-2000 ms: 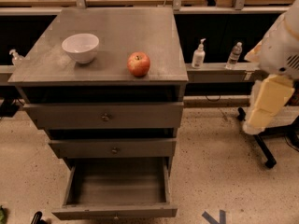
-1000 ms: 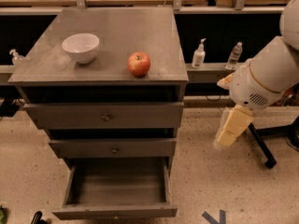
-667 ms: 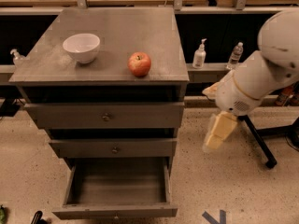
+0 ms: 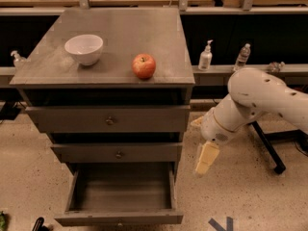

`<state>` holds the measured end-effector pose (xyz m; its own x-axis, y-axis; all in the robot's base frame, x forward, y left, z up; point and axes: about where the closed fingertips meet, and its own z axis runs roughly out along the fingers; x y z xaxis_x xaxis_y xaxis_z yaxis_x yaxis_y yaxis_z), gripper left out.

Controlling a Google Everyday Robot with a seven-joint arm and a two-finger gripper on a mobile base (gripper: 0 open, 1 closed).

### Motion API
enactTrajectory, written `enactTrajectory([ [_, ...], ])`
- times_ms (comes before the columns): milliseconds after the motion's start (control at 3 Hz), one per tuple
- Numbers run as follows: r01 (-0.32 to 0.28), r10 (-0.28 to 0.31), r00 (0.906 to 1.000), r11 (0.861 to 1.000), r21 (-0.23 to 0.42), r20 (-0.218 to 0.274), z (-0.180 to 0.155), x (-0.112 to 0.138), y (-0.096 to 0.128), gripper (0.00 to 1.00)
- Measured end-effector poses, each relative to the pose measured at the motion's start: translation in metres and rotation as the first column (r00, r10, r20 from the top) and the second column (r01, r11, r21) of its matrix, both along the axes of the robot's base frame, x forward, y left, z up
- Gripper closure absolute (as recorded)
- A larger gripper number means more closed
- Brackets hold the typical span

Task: Close bottom drawer

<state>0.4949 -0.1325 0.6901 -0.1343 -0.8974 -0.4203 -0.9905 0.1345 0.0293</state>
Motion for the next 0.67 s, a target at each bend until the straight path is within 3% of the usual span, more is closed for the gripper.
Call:
enactTrajectory([
  [333,-0.002,0.002,1.0000,1.000,-0.002,0.003,0.005,-0.001,0.000,0.00],
  [667,0.011,-0.008,0.9979,0.999,0.047,-0.065,-0.023,0.005,0.001,0.00],
])
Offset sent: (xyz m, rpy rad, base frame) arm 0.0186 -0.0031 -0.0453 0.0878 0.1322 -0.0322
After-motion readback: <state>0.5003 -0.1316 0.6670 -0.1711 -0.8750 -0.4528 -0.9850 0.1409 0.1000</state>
